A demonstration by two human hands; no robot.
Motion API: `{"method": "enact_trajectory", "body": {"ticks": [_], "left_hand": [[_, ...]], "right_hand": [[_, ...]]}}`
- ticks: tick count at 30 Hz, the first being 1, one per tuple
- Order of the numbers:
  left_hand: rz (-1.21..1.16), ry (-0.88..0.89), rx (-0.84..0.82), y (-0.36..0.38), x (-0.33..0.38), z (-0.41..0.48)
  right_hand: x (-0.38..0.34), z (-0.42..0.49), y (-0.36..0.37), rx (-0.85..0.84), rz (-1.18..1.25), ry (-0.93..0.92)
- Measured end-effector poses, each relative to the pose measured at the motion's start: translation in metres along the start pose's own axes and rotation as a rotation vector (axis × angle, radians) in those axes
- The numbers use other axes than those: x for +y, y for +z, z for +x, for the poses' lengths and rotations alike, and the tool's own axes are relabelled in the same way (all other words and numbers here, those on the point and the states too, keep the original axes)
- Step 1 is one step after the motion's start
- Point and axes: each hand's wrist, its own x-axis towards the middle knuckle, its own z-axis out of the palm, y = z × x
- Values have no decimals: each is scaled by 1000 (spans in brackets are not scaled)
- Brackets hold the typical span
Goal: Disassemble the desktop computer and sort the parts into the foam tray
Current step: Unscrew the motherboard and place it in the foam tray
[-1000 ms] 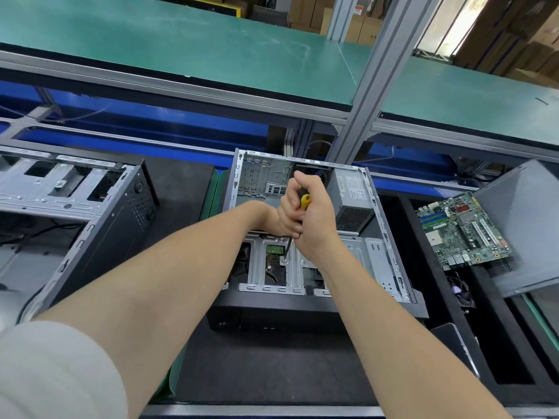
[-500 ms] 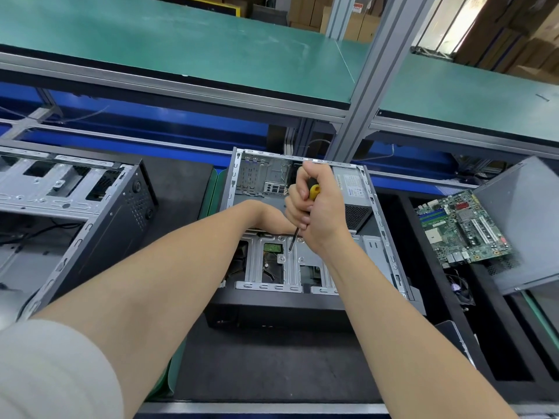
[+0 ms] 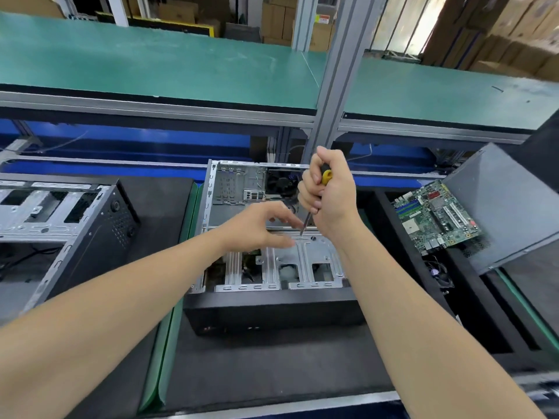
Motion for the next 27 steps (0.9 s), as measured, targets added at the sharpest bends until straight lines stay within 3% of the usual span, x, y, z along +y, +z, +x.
{"method": "enact_trajectory", "body": {"ticks": [3,10,13,19,27], "left_hand": [[-40,-15,19,26,14,6],[-65,-65,234,76,34,37],[-18,-74,203,90,48,55],[335,85,130,139,89,109],[622,-96,-143,238,132,176]], "right_hand": [[-8,0,-10,17,11,-21],[-25,-7,-48,64,-17,-47],[-36,-13,-75,114,-37,-61],[-52,-29,-146,250,-168,-75],[-36,-57,-259,466,-344,33]]}}
